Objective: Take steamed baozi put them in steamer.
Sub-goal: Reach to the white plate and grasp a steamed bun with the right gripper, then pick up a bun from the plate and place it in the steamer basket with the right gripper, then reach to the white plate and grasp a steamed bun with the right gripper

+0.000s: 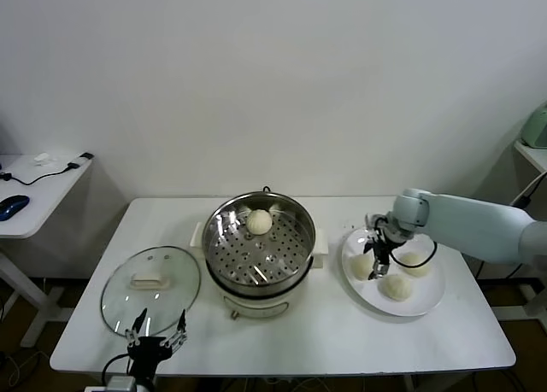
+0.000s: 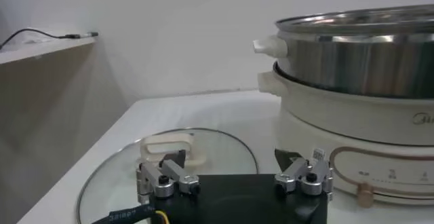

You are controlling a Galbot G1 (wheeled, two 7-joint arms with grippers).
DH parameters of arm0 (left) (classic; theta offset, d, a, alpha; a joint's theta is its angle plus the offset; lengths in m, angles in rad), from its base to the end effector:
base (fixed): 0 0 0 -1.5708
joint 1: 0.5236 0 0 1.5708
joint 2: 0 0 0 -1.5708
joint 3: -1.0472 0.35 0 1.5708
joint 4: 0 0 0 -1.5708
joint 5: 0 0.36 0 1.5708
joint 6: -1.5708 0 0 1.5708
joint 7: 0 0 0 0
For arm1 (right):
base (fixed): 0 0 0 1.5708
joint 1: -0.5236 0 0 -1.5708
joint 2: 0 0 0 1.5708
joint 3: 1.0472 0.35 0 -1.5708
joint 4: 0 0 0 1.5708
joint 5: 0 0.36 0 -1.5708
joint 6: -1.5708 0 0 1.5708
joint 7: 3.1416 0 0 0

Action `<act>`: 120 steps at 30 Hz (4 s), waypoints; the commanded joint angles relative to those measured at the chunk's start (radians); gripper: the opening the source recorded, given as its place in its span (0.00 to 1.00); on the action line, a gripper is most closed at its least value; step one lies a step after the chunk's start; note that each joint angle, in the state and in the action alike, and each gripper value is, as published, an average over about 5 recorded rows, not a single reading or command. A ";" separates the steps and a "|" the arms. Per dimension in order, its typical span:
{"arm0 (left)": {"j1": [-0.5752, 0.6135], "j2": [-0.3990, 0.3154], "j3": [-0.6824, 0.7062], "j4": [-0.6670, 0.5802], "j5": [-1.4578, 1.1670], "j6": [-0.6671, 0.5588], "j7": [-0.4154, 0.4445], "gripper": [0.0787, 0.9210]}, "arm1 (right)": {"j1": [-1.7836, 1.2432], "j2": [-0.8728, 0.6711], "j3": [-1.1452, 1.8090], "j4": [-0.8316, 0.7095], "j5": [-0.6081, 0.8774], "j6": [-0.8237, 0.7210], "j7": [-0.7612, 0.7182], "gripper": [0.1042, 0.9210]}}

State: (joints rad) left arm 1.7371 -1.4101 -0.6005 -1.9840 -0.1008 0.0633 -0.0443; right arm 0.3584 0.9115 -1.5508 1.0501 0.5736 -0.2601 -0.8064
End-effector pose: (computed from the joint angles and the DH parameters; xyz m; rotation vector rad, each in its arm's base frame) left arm 0.1271 0.0579 -0.3625 0.0582 -2.8069 -0.1205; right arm 0.5530 -0.1079 -0.2450 1.2146 -1.4231 1.1580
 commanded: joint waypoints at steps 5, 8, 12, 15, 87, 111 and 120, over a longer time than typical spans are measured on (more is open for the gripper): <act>0.009 0.001 0.002 -0.012 0.005 -0.001 0.000 0.88 | 0.034 0.002 -0.003 0.012 -0.005 0.005 -0.032 0.60; 0.016 -0.001 0.002 -0.023 0.007 -0.001 0.000 0.88 | 0.149 -0.021 -0.077 0.070 0.025 0.019 -0.063 0.57; 0.024 -0.001 0.005 -0.036 0.008 -0.003 -0.001 0.88 | 0.413 -0.032 -0.230 0.147 0.121 0.037 -0.103 0.57; 0.028 0.000 0.009 -0.046 0.009 -0.003 0.000 0.88 | 0.604 -0.011 -0.326 0.203 0.234 0.037 -0.123 0.57; 0.028 0.024 0.026 -0.105 0.010 0.015 0.004 0.88 | 0.833 -0.029 -0.419 0.471 0.301 0.013 -0.133 0.88; 0.052 -0.007 0.017 -0.090 0.036 0.006 0.003 0.88 | 0.084 -0.297 -0.099 0.275 -0.120 -0.022 -0.041 0.88; 0.052 -0.007 0.017 -0.081 0.042 0.006 0.004 0.88 | -0.004 -0.253 -0.008 0.208 -0.137 -0.039 -0.011 0.88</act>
State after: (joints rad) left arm 1.7883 -1.4155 -0.5841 -2.0654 -0.0611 0.0693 -0.0409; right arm 0.5269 0.6681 -1.6836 1.3281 0.4932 -0.2943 -0.8328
